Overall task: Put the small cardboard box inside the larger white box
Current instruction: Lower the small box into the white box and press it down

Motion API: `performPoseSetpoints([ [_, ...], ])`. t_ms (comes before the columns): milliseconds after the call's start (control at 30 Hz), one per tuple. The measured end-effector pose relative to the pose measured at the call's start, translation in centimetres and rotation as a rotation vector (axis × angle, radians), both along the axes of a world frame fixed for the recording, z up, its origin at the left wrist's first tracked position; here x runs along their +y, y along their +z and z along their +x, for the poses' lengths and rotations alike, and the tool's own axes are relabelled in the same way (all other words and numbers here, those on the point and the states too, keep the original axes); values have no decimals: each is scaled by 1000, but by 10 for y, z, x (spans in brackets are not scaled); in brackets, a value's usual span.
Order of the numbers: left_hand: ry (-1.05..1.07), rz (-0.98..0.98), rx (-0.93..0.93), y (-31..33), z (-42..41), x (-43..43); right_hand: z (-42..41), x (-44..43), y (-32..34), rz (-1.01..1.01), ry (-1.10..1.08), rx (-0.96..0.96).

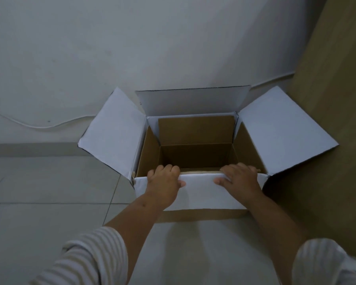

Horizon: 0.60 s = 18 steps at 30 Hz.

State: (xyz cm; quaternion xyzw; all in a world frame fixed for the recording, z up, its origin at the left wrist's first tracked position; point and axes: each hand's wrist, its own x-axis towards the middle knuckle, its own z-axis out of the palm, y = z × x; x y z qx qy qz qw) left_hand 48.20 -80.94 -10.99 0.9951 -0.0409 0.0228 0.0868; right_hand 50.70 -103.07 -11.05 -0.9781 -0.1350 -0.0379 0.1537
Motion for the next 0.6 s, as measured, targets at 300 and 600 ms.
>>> performPoseSetpoints([
  [300, -4, -25, -56, -4, 39, -6, 37, -4, -5, -5, -24, -53],
  [600, 1, -7, -78, -5, 38, -8, 37, -7, -3, -22, -16, -32],
])
